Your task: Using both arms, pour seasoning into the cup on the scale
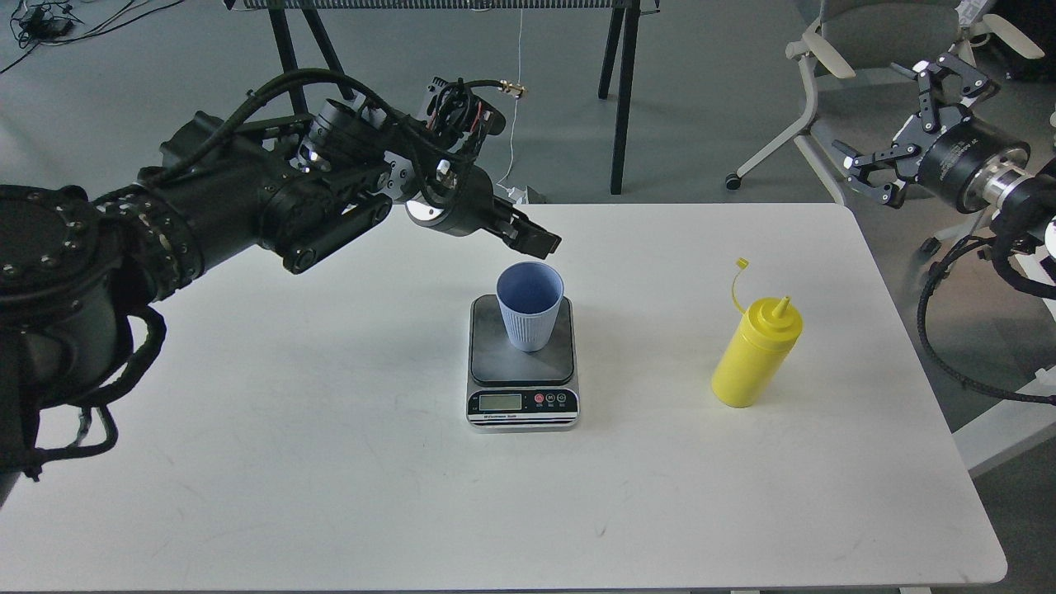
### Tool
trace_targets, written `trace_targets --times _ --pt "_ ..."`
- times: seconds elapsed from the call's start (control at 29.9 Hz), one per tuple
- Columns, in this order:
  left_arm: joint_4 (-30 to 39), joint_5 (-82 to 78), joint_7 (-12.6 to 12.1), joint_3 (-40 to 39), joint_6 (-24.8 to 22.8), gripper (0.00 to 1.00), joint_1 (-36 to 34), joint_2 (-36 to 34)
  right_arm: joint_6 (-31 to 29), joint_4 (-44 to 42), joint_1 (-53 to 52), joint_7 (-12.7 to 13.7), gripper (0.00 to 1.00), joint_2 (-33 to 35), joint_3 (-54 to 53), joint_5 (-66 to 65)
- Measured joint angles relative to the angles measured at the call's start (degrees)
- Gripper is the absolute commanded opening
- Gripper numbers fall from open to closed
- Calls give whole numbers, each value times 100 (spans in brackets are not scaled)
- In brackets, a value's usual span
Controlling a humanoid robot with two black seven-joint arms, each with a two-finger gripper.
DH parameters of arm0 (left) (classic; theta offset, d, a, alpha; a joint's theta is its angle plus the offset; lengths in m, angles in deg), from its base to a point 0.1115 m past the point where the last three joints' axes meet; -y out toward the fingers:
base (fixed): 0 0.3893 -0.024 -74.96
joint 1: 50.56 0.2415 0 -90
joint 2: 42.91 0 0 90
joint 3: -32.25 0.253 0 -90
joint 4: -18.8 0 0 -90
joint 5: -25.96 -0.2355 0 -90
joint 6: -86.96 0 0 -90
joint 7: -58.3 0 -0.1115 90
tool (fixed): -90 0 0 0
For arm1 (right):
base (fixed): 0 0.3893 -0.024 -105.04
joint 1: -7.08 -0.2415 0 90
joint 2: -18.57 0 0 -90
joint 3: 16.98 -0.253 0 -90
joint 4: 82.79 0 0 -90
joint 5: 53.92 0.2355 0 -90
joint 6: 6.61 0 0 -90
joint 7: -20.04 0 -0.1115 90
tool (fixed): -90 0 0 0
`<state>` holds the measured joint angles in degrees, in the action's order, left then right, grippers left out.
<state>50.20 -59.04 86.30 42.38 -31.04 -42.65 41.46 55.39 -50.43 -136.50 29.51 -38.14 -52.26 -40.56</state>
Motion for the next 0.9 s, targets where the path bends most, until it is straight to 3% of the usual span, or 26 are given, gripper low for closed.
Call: trace_targets --times 0.13,0.33,0.47,0.7,0.9 --pt "-3 1166 1 -5 0 99 -417 -306 0 1 -45 10 99 47 5 0" --pt "7 2911 -2 -97 0 99 -639 -1426 0 3 -114 11 99 230 -4 0" --pt "35 3827 -2 -594 0 99 -603 -2250 0 4 -114 11 99 241 0 0" --pt "28 4747 -2 -1582 0 99 49 -3191 0 86 -77 24 99 190 59 0" --pt "-9 5027 -1 -2319 0 99 942 -3342 0 579 -115 58 99 230 65 -4"
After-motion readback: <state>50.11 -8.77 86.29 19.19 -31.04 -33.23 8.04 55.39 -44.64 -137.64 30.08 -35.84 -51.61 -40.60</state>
